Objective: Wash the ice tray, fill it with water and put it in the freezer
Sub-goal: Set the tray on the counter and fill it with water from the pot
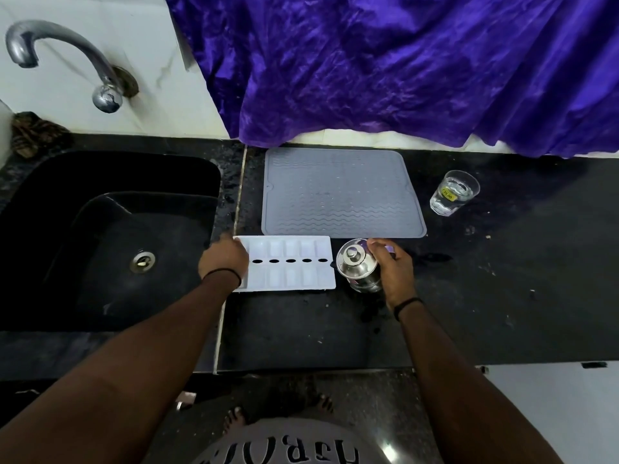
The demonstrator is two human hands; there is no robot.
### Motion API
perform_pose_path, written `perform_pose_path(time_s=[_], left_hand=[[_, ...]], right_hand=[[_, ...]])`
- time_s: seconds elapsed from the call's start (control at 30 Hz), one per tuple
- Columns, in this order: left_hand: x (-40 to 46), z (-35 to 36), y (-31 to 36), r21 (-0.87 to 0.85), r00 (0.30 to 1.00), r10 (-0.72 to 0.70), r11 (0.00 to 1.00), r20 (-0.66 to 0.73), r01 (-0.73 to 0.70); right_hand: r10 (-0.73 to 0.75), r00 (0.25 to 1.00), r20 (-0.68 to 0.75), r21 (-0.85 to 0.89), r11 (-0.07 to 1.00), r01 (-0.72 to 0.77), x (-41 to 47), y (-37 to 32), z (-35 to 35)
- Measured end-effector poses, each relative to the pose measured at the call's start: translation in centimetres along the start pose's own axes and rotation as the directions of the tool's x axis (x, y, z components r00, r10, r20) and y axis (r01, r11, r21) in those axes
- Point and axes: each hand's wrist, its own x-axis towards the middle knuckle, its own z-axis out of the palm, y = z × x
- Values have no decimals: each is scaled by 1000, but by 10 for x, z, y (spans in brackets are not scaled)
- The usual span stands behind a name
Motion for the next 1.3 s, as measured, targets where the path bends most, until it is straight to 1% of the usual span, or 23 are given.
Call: perform_pose_path(time_s=[0.3,0.77,0.87,1.07,1.3], left_hand=[[1,-2,-3,5,1000,-1,1000,24,1],[2,-2,-6,-38,1000,-10,999,0,10],[3,-3,-10,-65,1000,-12,998,12,13],[6,-4,-20,-158,998,-7,987,69,18],[12,-6,-23,-204,991,7,979,137,22]], right_hand=[[-1,1000,0,15,1000,1,-1,-2,2],[20,1000,-8,16,1000,-20,-3,-2,3],[30,1000,5,59,998,-30,-4,-4,3],[69,997,-34,158,985,-63,-4,-8,7],[54,998,-18,157,986,-50,4,-14,14]])
